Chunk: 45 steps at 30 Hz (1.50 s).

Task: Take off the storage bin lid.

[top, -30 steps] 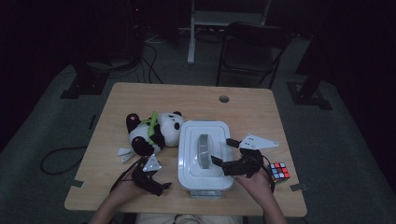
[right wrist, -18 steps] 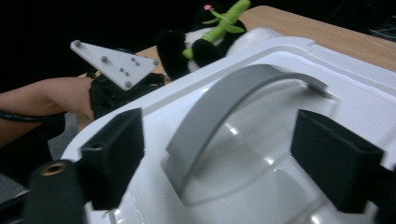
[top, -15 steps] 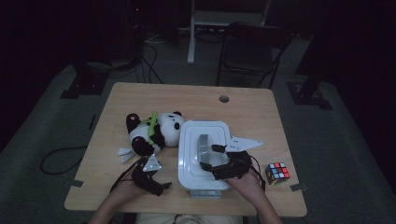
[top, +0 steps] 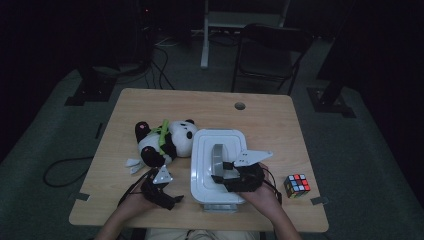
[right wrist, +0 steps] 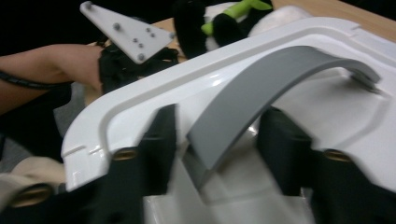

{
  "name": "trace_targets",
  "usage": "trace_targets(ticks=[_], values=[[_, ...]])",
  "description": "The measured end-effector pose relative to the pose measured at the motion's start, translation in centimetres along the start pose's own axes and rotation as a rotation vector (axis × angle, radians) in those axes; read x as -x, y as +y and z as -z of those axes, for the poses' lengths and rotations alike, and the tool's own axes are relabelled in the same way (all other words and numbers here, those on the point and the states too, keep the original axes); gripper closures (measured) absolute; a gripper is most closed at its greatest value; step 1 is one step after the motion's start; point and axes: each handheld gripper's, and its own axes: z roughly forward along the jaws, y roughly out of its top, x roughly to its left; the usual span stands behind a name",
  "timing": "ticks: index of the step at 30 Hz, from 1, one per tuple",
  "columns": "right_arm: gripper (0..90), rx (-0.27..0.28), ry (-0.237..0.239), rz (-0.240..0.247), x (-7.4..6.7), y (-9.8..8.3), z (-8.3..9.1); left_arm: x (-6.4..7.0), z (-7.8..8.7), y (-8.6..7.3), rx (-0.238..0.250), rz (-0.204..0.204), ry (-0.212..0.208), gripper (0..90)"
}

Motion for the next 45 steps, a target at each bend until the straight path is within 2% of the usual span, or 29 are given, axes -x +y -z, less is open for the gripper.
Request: trace_targets(ticks=[2, 4, 11, 18, 24, 28, 32, 39, 45], values=[[55.7, -0.004, 0.023, -0.001, 0.1, 0.1, 0.0, 0.0, 0.0, 0.0, 0.001, 0.001, 0.000, 1.5], [62.2, -0.009, 0.023, 0.004, 0.0, 0.1, 0.0, 0.0, 0.0, 0.0, 0.000, 0.000, 0.000, 1.5], [65.7, -0.015, 0.059, -0.031, 0.3, 0.1, 0.0, 0.0, 0.0, 0.0, 0.000, 0.000, 0.000, 1.5], [69.5, -0.030, 0.082, -0.036, 0.4, 0.3, -0.1, 0.0, 0.0, 0.0, 0.000, 0.000, 0.000, 1.5], [72.4, -0.041, 0.111, -0.082, 0.6, 0.5, 0.1, 0.0, 0.0, 0.0, 0.000, -0.002, 0.001, 1.5], [74.4, -0.034, 0.131, -0.096, 0.6, 0.6, 0.7, 0.0, 0.0, 0.0, 0.003, 0.002, 0.000, 1.5], [80.1, -0.016, 0.184, -0.126, 0.7, 0.8, 1.3, 0.0, 0.0, 0.0, 0.003, 0.002, 0.000, 1.5], [84.8, -0.007, 0.225, -0.110, 0.1, 1.5, 2.4, 0.0, 0.0, 0.0, 0.001, 0.000, -0.001, 1.5], [85.0, 0.012, 0.218, -0.090, -0.4, 2.1, 3.4, 0.0, 0.0, 0.0, 0.001, 0.001, 0.000, 1.5]])
